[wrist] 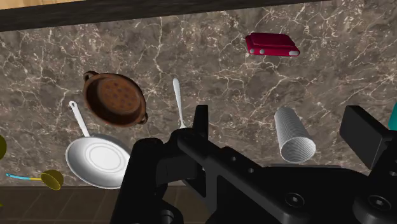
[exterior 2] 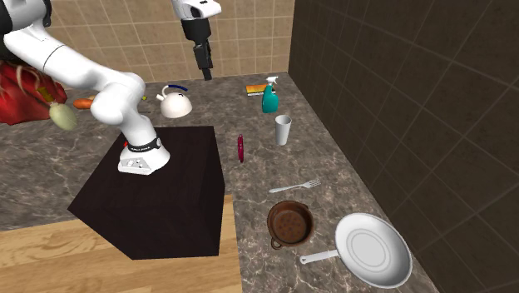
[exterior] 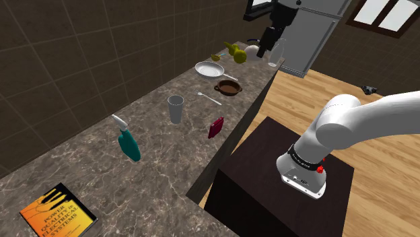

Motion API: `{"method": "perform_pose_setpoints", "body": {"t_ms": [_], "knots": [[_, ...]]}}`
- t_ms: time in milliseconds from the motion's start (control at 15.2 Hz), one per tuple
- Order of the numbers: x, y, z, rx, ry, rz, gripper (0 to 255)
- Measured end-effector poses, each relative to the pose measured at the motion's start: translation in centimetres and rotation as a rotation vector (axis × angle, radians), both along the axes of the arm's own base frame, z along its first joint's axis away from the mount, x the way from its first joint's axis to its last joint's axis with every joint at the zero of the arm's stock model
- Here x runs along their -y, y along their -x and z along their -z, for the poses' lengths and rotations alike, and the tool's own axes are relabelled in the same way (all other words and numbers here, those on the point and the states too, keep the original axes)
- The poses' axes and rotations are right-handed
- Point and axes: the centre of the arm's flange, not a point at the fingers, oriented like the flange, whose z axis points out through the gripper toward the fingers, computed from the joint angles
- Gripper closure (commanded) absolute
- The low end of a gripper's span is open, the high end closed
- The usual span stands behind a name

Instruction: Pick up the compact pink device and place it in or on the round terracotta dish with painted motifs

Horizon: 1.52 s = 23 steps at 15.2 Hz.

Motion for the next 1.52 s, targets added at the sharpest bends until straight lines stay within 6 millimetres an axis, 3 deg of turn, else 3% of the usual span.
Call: {"method": "perform_pose_setpoints", "body": {"t_ms": [132,330,1122,1518], "knots": [[-0.2,-0.4,0.6,-0.002,0.001,-0.014,0],[-0.8,-1.7,3.2,-0.013,0.006,-0.087,0],[-5.8,-7.1,17.7,-0.062,0.032,-0.431,0],[-8.7,-8.7,25.2,-0.086,0.045,-0.605,0]]}}
